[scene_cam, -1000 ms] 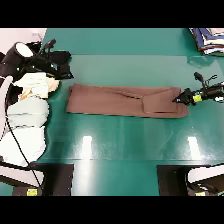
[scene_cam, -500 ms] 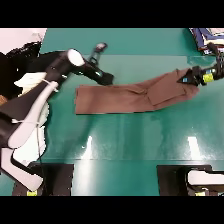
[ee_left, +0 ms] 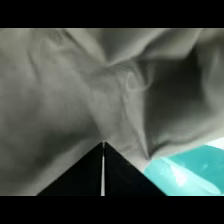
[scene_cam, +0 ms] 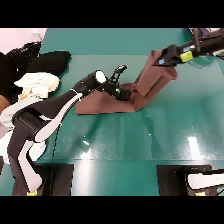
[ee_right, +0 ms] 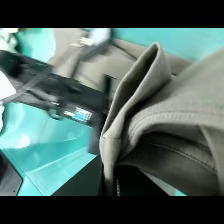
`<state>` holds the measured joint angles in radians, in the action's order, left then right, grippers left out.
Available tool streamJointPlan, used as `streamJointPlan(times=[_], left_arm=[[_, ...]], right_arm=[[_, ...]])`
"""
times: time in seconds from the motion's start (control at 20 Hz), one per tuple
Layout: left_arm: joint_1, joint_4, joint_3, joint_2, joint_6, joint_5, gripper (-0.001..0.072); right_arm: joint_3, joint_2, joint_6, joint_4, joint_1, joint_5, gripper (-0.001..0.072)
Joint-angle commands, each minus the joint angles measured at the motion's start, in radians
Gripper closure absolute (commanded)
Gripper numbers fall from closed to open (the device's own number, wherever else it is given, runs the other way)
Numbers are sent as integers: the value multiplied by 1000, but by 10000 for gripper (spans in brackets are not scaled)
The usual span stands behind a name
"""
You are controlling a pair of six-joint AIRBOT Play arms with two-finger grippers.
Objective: Fold the shirts.
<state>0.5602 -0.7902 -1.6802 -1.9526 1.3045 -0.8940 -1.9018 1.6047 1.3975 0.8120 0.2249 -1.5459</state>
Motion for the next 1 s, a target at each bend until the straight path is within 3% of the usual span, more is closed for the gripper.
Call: streamJointPlan(times=[0.0,0.25,0.4,0.45,0.55,0.6,0.7,0.75,0.8,0.95], left_arm=[[-18,19,-2,-6,-4,-18,675],[-224,-150,-17,127,-3,-134,675],[-408,-191,-17,266,-3,-148,674],[-461,-191,-17,305,-3,-147,674],[-550,-191,-17,374,-3,-155,674],[-584,-191,-17,401,-3,-165,674],[-639,-191,-17,440,-4,-194,674],[-656,-191,-17,453,-4,-212,674],[-669,-191,-17,460,-4,-233,674],[-666,-198,-14,462,-4,-277,674]], right_arm=[[-109,69,15,3,100,3,699],[-138,132,-2,-1,213,88,698],[-136,191,-56,-32,340,224,687],[-136,218,-97,-63,387,298,557],[-136,276,-175,-124,485,489,172],[-137,296,-198,-144,521,555,68],[-136,297,-203,-124,543,558,86],[-136,285,-201,-68,534,518,98],[-135,268,-180,6,519,455,158],[-72,198,-67,240,442,275,163]])
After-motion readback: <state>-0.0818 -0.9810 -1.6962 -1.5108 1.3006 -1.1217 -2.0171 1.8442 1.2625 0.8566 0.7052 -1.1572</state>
